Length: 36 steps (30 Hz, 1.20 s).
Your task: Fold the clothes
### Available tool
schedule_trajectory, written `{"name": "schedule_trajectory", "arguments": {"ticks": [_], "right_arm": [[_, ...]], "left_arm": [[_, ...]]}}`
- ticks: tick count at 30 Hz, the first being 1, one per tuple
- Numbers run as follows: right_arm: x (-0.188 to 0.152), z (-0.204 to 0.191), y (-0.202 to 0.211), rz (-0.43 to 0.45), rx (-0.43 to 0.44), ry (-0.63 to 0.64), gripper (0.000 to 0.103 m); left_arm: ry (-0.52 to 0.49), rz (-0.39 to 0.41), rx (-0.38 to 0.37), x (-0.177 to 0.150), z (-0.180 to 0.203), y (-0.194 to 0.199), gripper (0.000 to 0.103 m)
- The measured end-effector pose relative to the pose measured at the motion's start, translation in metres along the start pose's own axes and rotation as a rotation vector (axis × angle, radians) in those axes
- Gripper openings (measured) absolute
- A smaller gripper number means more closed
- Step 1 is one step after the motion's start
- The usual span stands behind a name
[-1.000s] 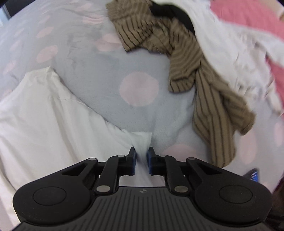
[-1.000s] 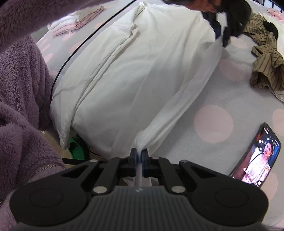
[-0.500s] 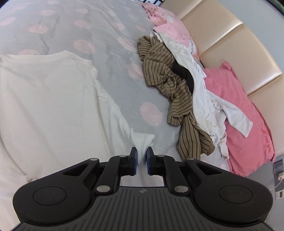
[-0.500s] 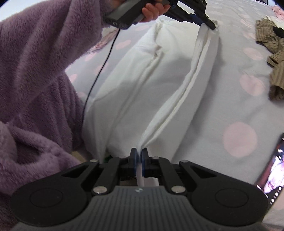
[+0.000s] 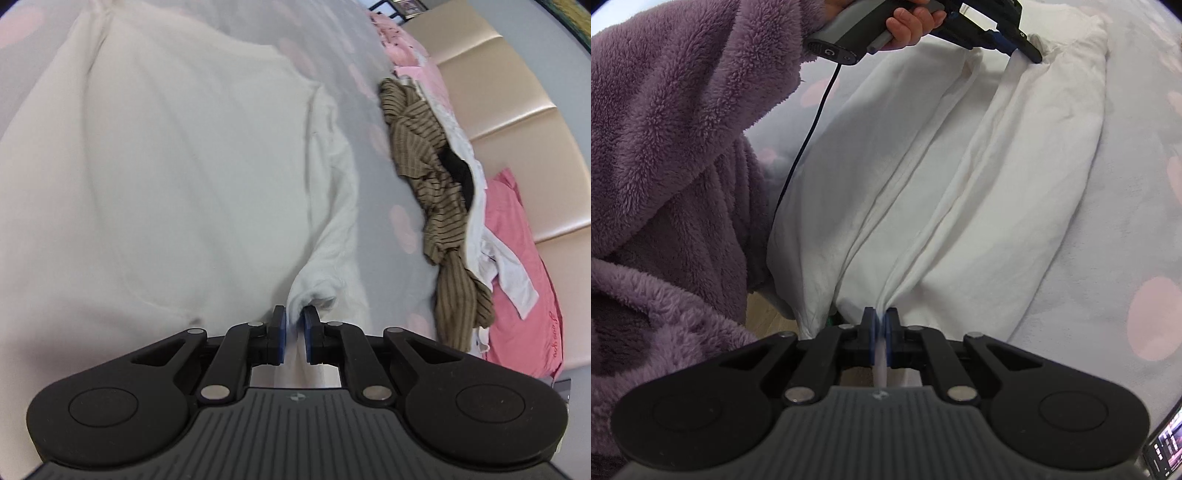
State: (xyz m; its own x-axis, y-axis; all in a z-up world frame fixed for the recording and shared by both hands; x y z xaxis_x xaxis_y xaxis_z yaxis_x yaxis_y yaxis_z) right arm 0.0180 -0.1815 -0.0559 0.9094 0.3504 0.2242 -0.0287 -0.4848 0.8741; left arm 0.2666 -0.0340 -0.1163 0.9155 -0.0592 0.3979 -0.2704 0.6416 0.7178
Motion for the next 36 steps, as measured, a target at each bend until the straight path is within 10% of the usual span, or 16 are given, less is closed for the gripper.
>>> {"name": "schedule_trajectory", "arguments": {"ticks": [27,36], "right_arm": [[-0.010,-0.017,-0.022,-0.036,0.010,0.052,0.010],[-0.028,-0.016,-0.020,-0.057,0.033,0.063,0.033]], "left_arm": [[-0.038,0.053,0.117,-0.011,-0.016,0.019,0.003],[-0.095,0.070,0.171,-0.028,0.003,0.054,0.031]]}}
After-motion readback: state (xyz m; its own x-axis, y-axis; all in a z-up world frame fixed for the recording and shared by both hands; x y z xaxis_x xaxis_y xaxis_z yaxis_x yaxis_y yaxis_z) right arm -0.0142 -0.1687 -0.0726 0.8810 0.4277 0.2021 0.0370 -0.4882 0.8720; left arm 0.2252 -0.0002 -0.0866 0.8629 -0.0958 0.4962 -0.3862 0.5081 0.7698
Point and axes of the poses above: each gripper's, at about its wrist camera, not at the fingertips, and y roughly against the way its jaws point, z to its right, x to its top, the point moved 3 cm from there along -y, roughly the way its jaws point, and after that the axes turned 14 degrees about -y, right-handed, at the moved point
